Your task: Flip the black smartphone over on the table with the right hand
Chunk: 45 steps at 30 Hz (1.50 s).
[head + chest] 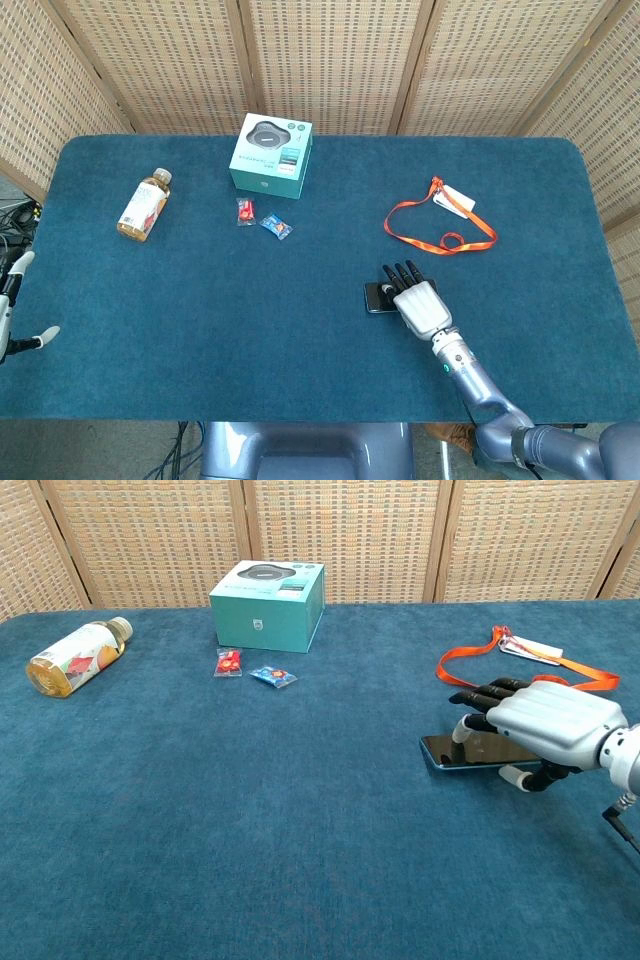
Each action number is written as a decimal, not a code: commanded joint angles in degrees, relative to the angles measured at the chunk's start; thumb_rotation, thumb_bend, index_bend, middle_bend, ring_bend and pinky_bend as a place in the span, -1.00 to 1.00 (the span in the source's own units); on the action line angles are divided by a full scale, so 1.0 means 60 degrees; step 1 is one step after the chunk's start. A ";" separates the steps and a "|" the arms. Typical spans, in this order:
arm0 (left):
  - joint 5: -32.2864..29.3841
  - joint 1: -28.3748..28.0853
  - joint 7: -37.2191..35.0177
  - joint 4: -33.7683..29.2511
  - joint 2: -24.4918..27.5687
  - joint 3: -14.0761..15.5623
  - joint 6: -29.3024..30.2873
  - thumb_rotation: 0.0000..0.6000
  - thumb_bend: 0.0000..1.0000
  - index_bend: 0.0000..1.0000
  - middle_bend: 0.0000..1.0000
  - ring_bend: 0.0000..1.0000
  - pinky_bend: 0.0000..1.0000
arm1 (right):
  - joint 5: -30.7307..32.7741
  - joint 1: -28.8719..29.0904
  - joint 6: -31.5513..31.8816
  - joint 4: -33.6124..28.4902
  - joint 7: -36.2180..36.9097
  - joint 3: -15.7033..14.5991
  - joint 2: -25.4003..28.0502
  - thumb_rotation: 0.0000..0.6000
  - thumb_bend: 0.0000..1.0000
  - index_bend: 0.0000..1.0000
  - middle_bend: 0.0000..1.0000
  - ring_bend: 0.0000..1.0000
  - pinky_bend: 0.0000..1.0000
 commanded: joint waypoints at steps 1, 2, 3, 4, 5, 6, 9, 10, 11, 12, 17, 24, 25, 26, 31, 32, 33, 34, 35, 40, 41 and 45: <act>0.0009 0.0002 -0.0013 -0.0004 0.0007 0.0001 0.0009 1.00 -1.00 -1.00 -1.00 -1.00 -1.00 | -0.0015 0.0019 0.0205 0.0195 0.0104 0.0089 -0.0005 1.00 0.57 -0.34 -0.99 -1.00 -1.00; 0.0012 0.0002 -0.0015 -0.0002 0.0008 0.0002 0.0011 1.00 -1.00 -1.00 -1.00 -1.00 -1.00 | -0.0003 0.0022 0.0225 0.0208 0.0122 0.0108 0.0003 1.00 0.61 -0.33 -0.98 -1.00 -1.00; 0.0019 0.0001 -0.0019 -0.0002 0.0011 0.0004 0.0012 1.00 -1.00 -1.00 -1.00 -1.00 -1.00 | 0.0042 0.0035 0.0245 0.0230 0.0164 0.0161 0.0019 1.00 0.62 -0.33 -0.98 -1.00 -1.00; 0.0026 0.0000 -0.0023 -0.0004 0.0012 0.0006 0.0012 1.00 -1.00 -1.00 -1.00 -1.00 -1.00 | 0.0097 0.0050 0.0244 0.0246 0.0199 0.0214 0.0029 1.00 0.65 -0.33 -0.97 -1.00 -1.00; 0.0029 -0.0001 -0.0027 -0.0004 0.0012 0.0008 0.0012 1.00 -1.00 -1.00 -1.00 -1.00 -1.00 | 0.0185 0.0075 0.0216 0.0269 0.0251 0.0289 0.0037 1.00 0.67 -0.33 -0.97 -1.00 -1.00; 0.0030 -0.0003 -0.0028 0.0000 0.0013 0.0007 0.0012 1.00 -1.00 -1.00 -1.00 -1.00 -1.00 | 0.0270 0.0112 0.0160 0.0300 0.0288 0.0354 0.0044 1.00 0.68 -0.32 -0.97 -1.00 -1.00; 0.0041 -0.0004 -0.0040 -0.0015 0.0022 0.0010 0.0016 1.00 -1.00 -1.00 -1.00 -1.00 -1.00 | 0.0567 0.0280 -0.0079 0.0426 0.0307 0.0581 0.0060 1.00 0.71 -0.28 -0.97 -1.00 -1.00; 0.0045 -0.0002 -0.0040 -0.0018 0.0024 0.0011 0.0022 1.00 -1.00 -1.00 -1.00 -1.00 -1.00 | 0.0667 0.0347 -0.0165 0.0452 0.0283 0.0658 0.0071 1.00 0.71 -0.27 -0.97 -1.00 -1.00; 0.0051 0.0000 -0.0039 -0.0021 0.0030 0.0013 0.0030 1.00 -1.00 -1.00 -1.00 -1.00 -1.00 | 0.0794 0.0439 -0.0266 0.0477 0.0237 0.0760 0.0083 1.00 0.71 -0.27 -0.97 -1.00 -1.00; 0.0051 0.0002 -0.0041 -0.0026 0.0032 0.0015 0.0032 1.00 -1.00 -1.00 -1.00 -1.00 -1.00 | 0.0896 0.0511 -0.0347 0.0497 0.0173 0.0833 0.0095 1.00 0.71 -0.27 -0.97 -1.00 -1.00; 0.0049 0.0005 -0.0058 -0.0045 0.0048 0.0023 0.0026 1.00 -1.00 -1.00 -1.00 -1.00 -1.00 | 0.1552 0.0961 -0.0879 0.0684 -0.0481 0.1173 0.0106 1.00 0.61 -0.27 -0.97 -1.00 -1.00; 0.0017 0.0000 -0.0183 -0.0026 0.0088 0.0005 -0.0005 1.00 -1.00 -1.00 -1.00 -1.00 -1.00 | 0.2675 0.1705 -0.1398 0.1346 -0.1450 0.1709 -0.0351 1.00 0.39 -0.27 -0.97 -1.00 -1.00; 0.0012 -0.0005 -0.0197 -0.0023 0.0092 0.0002 -0.0014 1.00 -1.00 -1.00 -1.00 -1.00 -1.00 | 0.2770 0.1775 -0.1433 0.1427 -0.1528 0.1748 -0.0415 1.00 0.35 -0.27 -0.97 -1.00 -1.00; 0.0011 -0.0007 -0.0204 -0.0023 0.0094 0.0000 -0.0018 1.00 -1.00 -1.00 -1.00 -1.00 -1.00 | 0.2815 0.1812 -0.1448 0.1471 -0.1569 0.1767 -0.0449 1.00 0.32 -0.27 -0.97 -1.00 -1.00; 0.0036 -0.0007 -0.0300 -0.0010 0.0128 0.0015 -0.0048 1.00 -1.00 -1.00 -1.00 -1.00 -1.00 | 0.3344 0.2372 -0.1405 0.2230 -0.2096 0.2096 -0.1077 1.00 0.27 -0.27 -0.96 -1.00 -1.00; 0.0045 0.0000 -0.0342 -0.0010 0.0141 0.0015 -0.0042 1.00 -1.00 -1.00 -1.00 -1.00 -1.00 | 0.3424 0.2441 -0.1320 0.2264 -0.2146 0.2160 -0.1134 1.00 0.26 -0.27 -0.95 -1.00 -1.00; 0.0050 0.0009 -0.0372 -0.0005 0.0151 0.0014 -0.0029 1.00 -1.00 -1.00 -1.00 -1.00 -1.00 | 0.3457 0.2463 -0.1246 0.2208 -0.2149 0.2193 -0.1128 1.00 0.26 -0.27 -0.95 -1.00 -1.00; 0.0053 0.0015 -0.0397 -0.0003 0.0160 0.0012 -0.0022 1.00 -1.00 -1.00 -1.00 -1.00 -1.00 | 0.3452 0.2462 -0.1183 0.2123 -0.2128 0.2207 -0.1089 1.00 0.26 -0.27 -0.95 -1.00 -1.00; 0.0054 0.0023 -0.0438 -0.0002 0.0172 0.0010 -0.0014 1.00 -1.00 -1.00 -1.00 -1.00 -1.00 | 0.3416 0.2437 -0.1090 0.1983 -0.2090 0.2210 -0.1009 1.00 0.25 -0.27 -0.95 -1.00 -1.00; 0.0138 0.0072 -0.0674 0.0009 0.0260 0.0027 0.0025 1.00 -1.00 -1.00 -1.00 -1.00 -1.00 | 0.2860 0.1867 -0.0268 0.0609 -0.1487 0.2004 -0.0061 1.00 -0.13 -0.59 -0.98 -1.00 -1.00; 0.0166 0.0084 -0.0708 0.0012 0.0274 0.0036 0.0038 1.00 -1.00 -1.00 -1.00 -1.00 -1.00 | 0.2722 0.1703 -0.0100 0.0322 -0.1286 0.1941 0.0165 1.00 -0.34 -0.78 -0.99 -1.00 -1.00; 0.0335 0.0119 -0.0823 0.0037 0.0299 0.0092 0.0090 1.00 -1.00 -1.00 -1.00 -1.00 -1.00 | 0.2072 0.0801 0.0735 -0.0974 -0.0084 0.1601 0.1265 1.00 -0.83 -1.00 -1.00 -1.00 -1.00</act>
